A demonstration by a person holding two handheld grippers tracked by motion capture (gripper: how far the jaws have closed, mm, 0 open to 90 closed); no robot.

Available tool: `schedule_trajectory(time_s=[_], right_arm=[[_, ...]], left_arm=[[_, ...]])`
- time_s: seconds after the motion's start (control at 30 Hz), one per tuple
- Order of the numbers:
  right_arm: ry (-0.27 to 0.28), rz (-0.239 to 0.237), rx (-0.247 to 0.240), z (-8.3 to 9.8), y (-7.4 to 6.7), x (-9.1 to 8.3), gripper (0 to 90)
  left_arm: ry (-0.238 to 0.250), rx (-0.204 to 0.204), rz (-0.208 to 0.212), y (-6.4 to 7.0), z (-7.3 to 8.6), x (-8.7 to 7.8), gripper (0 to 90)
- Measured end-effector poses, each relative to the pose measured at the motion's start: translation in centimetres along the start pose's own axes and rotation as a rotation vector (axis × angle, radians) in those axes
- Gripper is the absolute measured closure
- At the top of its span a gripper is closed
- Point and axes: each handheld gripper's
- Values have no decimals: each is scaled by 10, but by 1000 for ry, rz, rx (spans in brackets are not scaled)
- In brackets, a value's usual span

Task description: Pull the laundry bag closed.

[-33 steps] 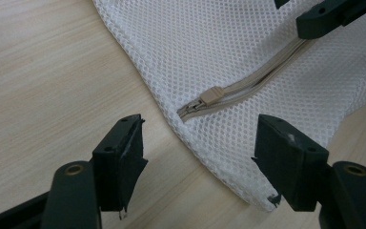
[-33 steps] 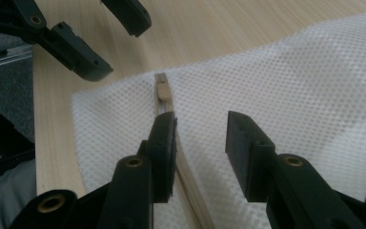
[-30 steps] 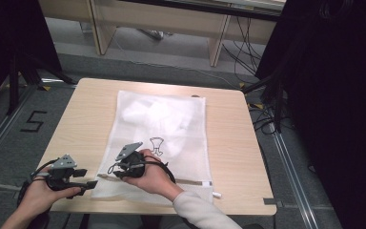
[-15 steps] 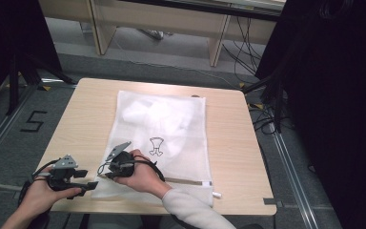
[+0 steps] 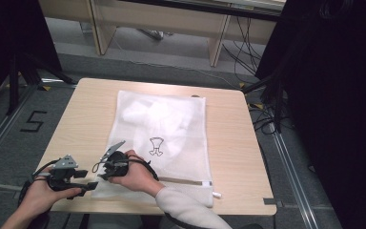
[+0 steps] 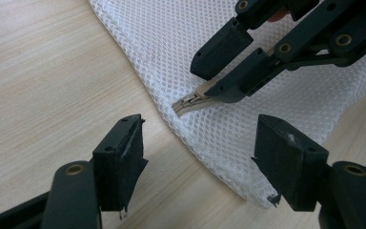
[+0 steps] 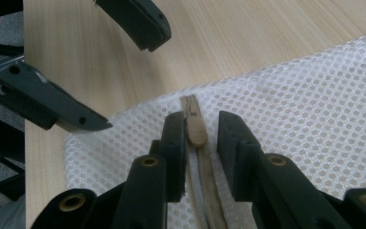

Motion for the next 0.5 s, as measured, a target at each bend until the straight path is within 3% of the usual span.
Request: schedule_trajectory(time_s=[0.2, 0.23, 0.5], right_arm=[[-6, -3, 26, -1, -1, 4, 755], [0, -4, 3, -2, 0, 4, 763], [3, -11, -9, -3, -2, 4, 819]], left_arm=[[-2, -3, -2, 0, 0, 0, 335], [-1, -2, 0, 0, 0, 0, 335], [-6, -3, 3, 0, 0, 1, 335]])
Point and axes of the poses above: each handheld gripper's, and its own axes: x roughly forward along the jaws, z roughly out of its underside, y roughly to its right, and after that the axes turned 9 degrees about y, right-handed
